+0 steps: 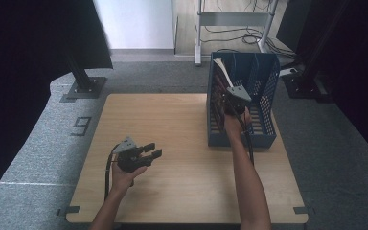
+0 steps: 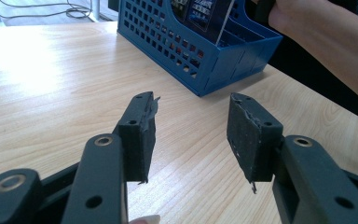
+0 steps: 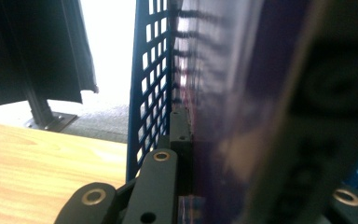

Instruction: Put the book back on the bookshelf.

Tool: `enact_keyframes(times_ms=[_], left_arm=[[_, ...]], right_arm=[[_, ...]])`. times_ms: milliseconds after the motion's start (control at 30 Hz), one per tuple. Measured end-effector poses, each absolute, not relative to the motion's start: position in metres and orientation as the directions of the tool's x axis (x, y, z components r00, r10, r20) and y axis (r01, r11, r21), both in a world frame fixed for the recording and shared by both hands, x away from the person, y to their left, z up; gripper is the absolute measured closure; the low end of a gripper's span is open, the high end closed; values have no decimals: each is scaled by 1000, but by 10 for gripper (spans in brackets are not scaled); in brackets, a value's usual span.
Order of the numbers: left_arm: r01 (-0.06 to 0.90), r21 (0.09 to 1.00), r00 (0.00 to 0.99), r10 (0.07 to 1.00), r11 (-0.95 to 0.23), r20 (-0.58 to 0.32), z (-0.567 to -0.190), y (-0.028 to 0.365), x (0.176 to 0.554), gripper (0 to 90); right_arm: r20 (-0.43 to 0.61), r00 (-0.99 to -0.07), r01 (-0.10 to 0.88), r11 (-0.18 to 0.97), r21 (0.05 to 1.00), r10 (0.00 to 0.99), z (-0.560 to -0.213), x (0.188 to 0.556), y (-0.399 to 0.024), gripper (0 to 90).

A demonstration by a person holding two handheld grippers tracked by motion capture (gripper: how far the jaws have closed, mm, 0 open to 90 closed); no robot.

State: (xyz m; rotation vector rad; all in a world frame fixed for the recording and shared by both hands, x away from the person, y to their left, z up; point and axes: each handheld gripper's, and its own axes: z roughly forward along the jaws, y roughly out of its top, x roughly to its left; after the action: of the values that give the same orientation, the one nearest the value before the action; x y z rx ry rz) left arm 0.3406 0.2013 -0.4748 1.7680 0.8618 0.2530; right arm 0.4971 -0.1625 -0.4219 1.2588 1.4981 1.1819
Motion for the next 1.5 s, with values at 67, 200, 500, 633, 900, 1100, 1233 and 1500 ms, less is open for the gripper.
enact_keyframes(times_ms=[67,200,500,633,900,1100,1233,1500], left_arm=[[427,894,711,660,-134,-241,-475,202,341,519],[429,895,705,666,-125,-244,-475,205,341,519],[438,892,696,671,-113,-256,-477,209,343,520],[440,890,700,667,-121,-255,-477,207,343,520],[439,891,699,667,-115,-258,-476,208,341,520],[439,892,696,669,-108,-261,-476,209,342,520],[442,890,696,669,-111,-262,-477,209,342,520],[440,891,695,670,-109,-261,-476,210,341,519]], right_arm=[[-40,-140,197,67,978,989,-423,499,-161,817],[-57,-129,176,80,981,990,-423,504,-161,817],[-68,-142,151,89,984,988,-429,511,-156,815],[-97,-195,143,127,982,976,-429,510,-151,786],[-90,-214,157,126,979,973,-420,514,-144,771],[-58,-176,159,86,984,983,-420,518,-144,803],[-56,-174,162,84,983,983,-420,520,-142,800],[-29,-203,150,60,987,979,-422,519,-136,667]])
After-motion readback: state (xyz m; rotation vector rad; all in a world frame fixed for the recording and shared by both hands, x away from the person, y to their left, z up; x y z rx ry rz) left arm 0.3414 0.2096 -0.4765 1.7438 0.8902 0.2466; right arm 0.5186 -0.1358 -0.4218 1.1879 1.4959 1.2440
